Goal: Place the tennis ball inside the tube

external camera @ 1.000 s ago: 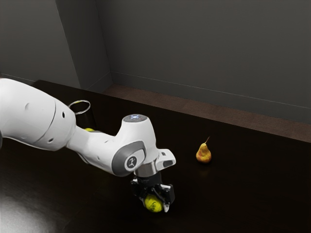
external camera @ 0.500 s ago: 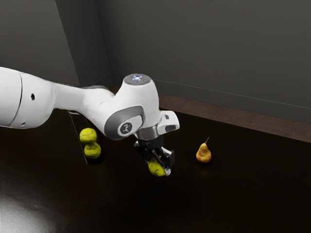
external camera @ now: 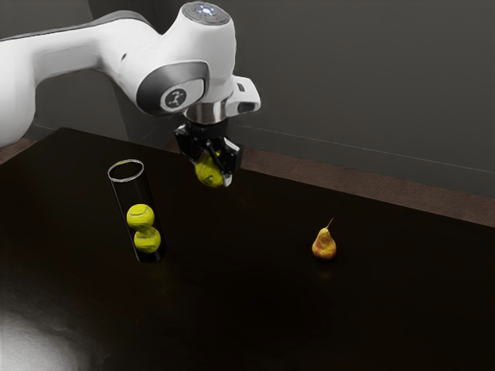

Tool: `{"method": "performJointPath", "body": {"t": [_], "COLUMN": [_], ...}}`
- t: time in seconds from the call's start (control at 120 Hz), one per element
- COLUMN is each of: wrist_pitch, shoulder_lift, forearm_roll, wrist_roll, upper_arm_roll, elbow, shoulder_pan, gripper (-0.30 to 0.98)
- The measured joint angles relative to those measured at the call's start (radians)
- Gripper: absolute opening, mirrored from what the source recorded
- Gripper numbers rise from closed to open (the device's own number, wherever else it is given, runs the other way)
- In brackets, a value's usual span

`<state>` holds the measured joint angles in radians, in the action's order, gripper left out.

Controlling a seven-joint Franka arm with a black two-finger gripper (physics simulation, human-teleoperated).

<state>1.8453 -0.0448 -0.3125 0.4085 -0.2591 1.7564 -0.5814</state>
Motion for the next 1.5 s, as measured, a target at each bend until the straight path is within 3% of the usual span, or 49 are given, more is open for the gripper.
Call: {"method": "performJointPath", "body": {"t": [0.225, 0.483, 0.658, 0.817, 0.917, 1.05, 1.333, 1.5], "wrist_pitch": [-0.085, -0.108, -0.101, -0.096, -0.093, -0.09, -0.089, -0.091], "shoulder_lift": [0.016, 0.008, -0.014, -0.035, -0.035, -0.035, -0.037, -0.041], "forearm_roll": [-0.012, -0.006, 0.031, 0.058, 0.072, 0.092, 0.139, 0.157], "wrist_roll": [-0.053, -0.162, -0.219, -0.25, -0.265, -0.283, -0.319, -0.341], "upper_arm_roll": [-0.247, -0.451, -0.455, -0.424, -0.426, -0.436, -0.506, -0.511], "elbow": [-0.039, -0.086, -0.062, -0.056, -0.055, -0.055, -0.041, -0.04], "shoulder_pan": [-0.092, -0.044, 0.003, -0.097, -0.097, -0.071, -0.062, -0.075], "gripper": [-0.14, -0.12, -0.12, -0.12, -0.12, 0.09, 0.22, 0.46]}}
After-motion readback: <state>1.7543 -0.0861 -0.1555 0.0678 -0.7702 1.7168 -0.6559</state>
